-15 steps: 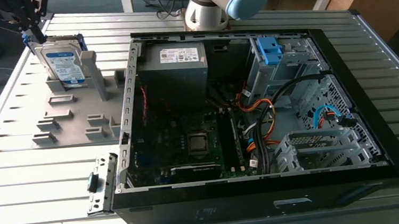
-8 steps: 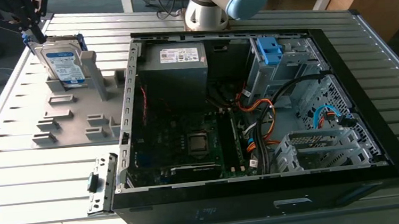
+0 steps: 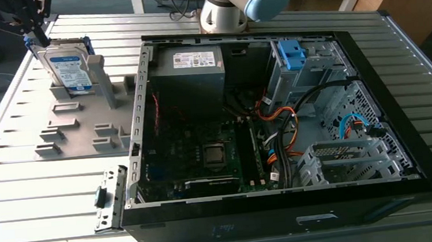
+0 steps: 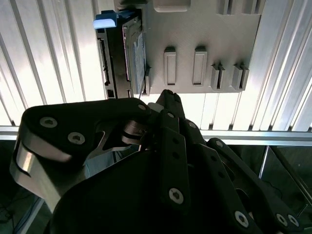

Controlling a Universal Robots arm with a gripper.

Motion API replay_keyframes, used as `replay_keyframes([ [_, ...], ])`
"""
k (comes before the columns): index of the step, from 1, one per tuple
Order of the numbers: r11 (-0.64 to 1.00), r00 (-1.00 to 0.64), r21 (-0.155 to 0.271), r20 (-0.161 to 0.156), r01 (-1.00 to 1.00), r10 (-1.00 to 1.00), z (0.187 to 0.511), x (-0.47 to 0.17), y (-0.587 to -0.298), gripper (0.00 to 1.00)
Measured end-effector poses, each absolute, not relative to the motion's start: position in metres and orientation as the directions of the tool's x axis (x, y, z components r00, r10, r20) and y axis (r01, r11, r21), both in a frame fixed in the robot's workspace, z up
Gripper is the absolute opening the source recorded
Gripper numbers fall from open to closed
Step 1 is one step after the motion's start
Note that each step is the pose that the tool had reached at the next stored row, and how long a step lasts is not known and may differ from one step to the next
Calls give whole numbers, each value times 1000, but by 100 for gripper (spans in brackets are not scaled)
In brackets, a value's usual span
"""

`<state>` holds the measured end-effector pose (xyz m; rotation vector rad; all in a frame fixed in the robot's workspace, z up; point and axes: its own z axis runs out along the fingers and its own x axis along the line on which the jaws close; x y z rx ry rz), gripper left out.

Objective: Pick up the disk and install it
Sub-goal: 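Pick up the disk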

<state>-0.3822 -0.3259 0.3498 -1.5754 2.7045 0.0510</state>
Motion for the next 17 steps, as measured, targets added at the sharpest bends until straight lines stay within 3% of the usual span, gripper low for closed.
replay_keyframes([
  [17,431,-431,22,-26,-902,-902,350,-382,-326,11],
])
